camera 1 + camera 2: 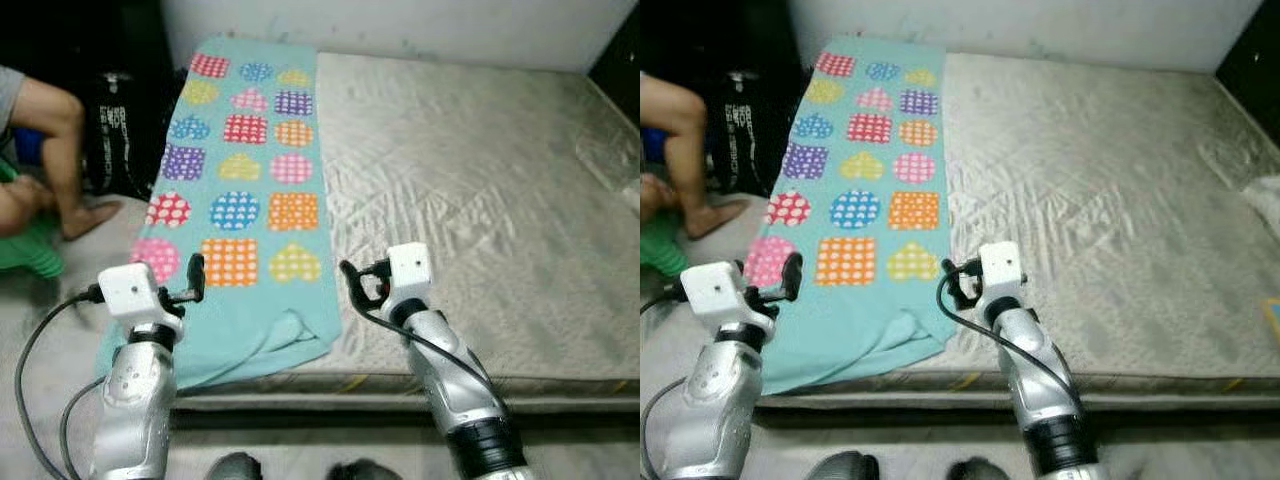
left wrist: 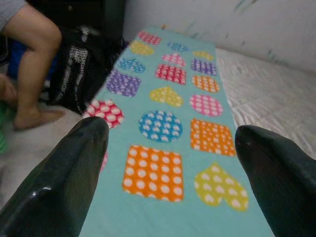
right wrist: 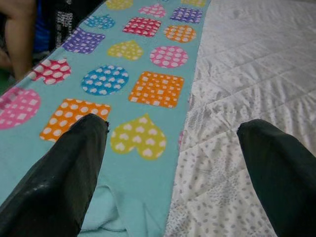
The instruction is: Clean up the room
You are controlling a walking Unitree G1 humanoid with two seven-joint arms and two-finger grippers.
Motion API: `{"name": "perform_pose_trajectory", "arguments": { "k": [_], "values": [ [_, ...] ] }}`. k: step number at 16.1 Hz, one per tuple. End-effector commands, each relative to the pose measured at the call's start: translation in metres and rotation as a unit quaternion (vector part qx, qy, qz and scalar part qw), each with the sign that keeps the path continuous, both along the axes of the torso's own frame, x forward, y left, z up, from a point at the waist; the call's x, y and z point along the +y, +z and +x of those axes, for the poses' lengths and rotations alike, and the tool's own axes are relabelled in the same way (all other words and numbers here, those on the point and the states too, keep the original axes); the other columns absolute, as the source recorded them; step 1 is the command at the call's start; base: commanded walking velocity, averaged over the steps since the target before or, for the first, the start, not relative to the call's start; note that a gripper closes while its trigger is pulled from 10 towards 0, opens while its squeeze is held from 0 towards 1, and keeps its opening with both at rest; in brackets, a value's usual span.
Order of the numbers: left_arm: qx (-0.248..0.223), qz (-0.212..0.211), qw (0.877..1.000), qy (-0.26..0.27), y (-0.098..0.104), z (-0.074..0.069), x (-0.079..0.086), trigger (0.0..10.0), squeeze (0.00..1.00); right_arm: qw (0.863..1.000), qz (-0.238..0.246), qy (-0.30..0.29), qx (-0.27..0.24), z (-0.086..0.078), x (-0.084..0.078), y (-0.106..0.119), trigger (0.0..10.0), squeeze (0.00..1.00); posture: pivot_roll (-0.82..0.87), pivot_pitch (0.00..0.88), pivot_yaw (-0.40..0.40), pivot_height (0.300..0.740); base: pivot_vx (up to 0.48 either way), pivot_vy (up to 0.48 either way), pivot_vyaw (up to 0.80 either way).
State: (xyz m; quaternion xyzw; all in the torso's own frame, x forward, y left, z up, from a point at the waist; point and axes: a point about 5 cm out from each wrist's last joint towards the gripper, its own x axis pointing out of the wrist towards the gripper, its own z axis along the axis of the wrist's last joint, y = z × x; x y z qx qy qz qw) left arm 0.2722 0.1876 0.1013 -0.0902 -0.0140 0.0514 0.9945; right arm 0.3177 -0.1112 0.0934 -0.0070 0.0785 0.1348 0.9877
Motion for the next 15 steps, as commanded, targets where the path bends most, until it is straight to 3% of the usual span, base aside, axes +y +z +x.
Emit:
{"name": "perform_pose_trajectory", "arguments": {
  "k": [1, 3, 7, 9, 11, 12, 15],
  "values": [
    [0.007, 0.004, 1.0, 0.0, -0.0017, -0.0005, 0.0014, 10.0, 0.0, 1.0, 0.006, -0.012, 0.006, 0.0011, -0.0057, 0.0008, 10.0, 0.0, 0.12, 0.177, -0.091, 0.74, 0.0, 0.48, 0.0],
    [0.002, 0.003, 1.0, 0.002, -0.0004, -0.0002, 0.0024, 10.0, 0.0, 1.0, 0.003, -0.011, 0.005, 0.0022, -0.0068, 0.0017, 10.0, 0.0, 0.11, 0.178, -0.091, 0.74, 0.0, 0.48, 0.0],
    [-0.003, 0.009, 1.0, -0.001, 0.0013, 0.0007, 0.0016, 10.0, 0.0, 0.999, -0.034, 0.006, -0.031, 0.0029, -0.0026, 0.0065, 10.0, 0.0, 0.11, 0.179, -0.091, 0.74, 0.0, 0.0, 0.0],
    [-0.003, 0.007, 1.0, 0.001, 0.0015, 0.0007, 0.0021, 10.0, 0.0, 0.999, -0.025, 0.003, -0.024, 0.0034, -0.003, 0.0068, 10.0, 0.0, 0.11, 0.181, -0.089, 0.74, 0.0, 0.0, 0.0],
    [-0.008, 0.0, 1.0, 0.005, 0.003, 0.0009, 0.0028, 10.0, 0.0, 0.999, -0.046, -0.008, -0.011, 0.0072, -0.0075, 0.0053, 10.0, 0.0, 0.11, 0.184, -0.088, 0.74, 0.0, 0.0, 0.0],
    [-0.009, 0.0, 1.0, 0.005, 0.0038, 0.0015, 0.0027, 10.0, 0.0, 1.0, -0.007, -0.003, -0.001, 0.0073, -0.0073, 0.0063, 10.0, 0.0, 0.11, 0.189, -0.088, 0.74, 0.0, 0.0, 0.0],
    [-0.009, -0.001, 1.0, 0.009, 0.0054, 0.0012, 0.0041, 10.0, 0.0, 1.0, 0.012, -0.004, -0.003, 0.0071, -0.0059, 0.009, 10.0, 0.0, 0.11, 0.201, -0.08, 0.74, 0.0, 0.0, -0.18]
  ]
}}
